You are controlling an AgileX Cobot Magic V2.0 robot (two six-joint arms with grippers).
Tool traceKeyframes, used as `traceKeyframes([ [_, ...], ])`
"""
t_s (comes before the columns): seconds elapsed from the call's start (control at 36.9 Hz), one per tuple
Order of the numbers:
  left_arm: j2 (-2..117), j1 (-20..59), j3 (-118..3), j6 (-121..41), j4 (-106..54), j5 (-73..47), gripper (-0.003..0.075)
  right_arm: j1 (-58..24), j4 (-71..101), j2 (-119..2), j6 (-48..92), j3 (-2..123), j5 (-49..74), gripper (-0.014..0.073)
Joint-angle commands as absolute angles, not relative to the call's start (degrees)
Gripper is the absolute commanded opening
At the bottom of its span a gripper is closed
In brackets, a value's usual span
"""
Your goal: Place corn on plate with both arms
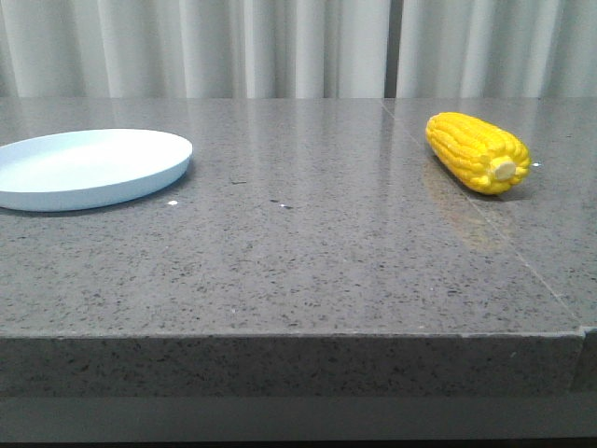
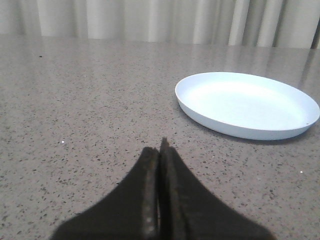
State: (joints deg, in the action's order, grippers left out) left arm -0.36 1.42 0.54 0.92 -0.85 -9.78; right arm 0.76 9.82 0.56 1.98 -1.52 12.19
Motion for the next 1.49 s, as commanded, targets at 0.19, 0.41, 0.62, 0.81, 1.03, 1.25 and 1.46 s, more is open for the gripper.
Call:
traceKeyframes([
  [0.19,-1.4,1.3,1.8,1.1,-1.2,-4.9,-0.0020,1.1,9.9,1.5,2.6,-0.3,7.1,-0.0071],
  [0.41,-1.4,1.3,1.8,1.1,-1.2,-4.9,-0.0020,1.1,9.9,1.5,2.6,-0.3,7.1,-0.0071],
  [0.62,-1.4,1.3,1.8,1.1,-1.2,-4.9,-0.0020,1.1,9.9,1.5,2.6,-0.3,7.1,-0.0071],
  [0.81,-1.4,1.3,1.8,1.1,-1.2,-4.9,-0.0020,1.1,9.9,1.5,2.6,-0.3,7.1,-0.0071],
  [1.03,-1.4,1.3,1.8,1.1,-1.2,-4.9,-0.0020,1.1,9.9,1.5,2.6,-0.3,7.1,-0.0071],
  [1.25,-1.4,1.3,1.8,1.1,-1.2,-4.5,-0.0020,1.1,9.9,1.5,2.6,-0.3,7.1,-0.0071],
  [1.46,-1.4,1.3,1.8,1.1,-1.2,2.2,-0.0020,1.1,9.9,1.5,2.6,-0.3,3.1,-0.0071],
])
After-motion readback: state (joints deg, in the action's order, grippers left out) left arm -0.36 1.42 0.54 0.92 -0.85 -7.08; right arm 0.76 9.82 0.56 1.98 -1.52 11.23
